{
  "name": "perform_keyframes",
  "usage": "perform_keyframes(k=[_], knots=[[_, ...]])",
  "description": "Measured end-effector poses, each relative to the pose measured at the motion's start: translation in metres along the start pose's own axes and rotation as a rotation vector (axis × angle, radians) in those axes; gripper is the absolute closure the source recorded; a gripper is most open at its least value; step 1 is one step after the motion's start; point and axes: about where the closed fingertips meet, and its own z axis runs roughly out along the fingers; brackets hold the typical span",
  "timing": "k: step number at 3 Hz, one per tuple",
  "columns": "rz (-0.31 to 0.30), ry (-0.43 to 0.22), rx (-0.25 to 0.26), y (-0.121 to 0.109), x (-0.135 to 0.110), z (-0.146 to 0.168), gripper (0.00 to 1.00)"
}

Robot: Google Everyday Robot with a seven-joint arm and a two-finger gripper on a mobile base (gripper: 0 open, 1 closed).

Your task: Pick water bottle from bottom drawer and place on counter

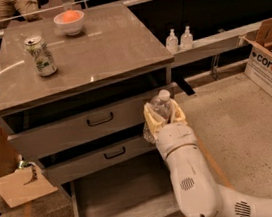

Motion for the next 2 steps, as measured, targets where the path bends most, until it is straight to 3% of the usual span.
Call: perform_keyframes(k=[2], knots=[[-0.041,0.052,0.119,-0.002,0.105,0.026,1.0]])
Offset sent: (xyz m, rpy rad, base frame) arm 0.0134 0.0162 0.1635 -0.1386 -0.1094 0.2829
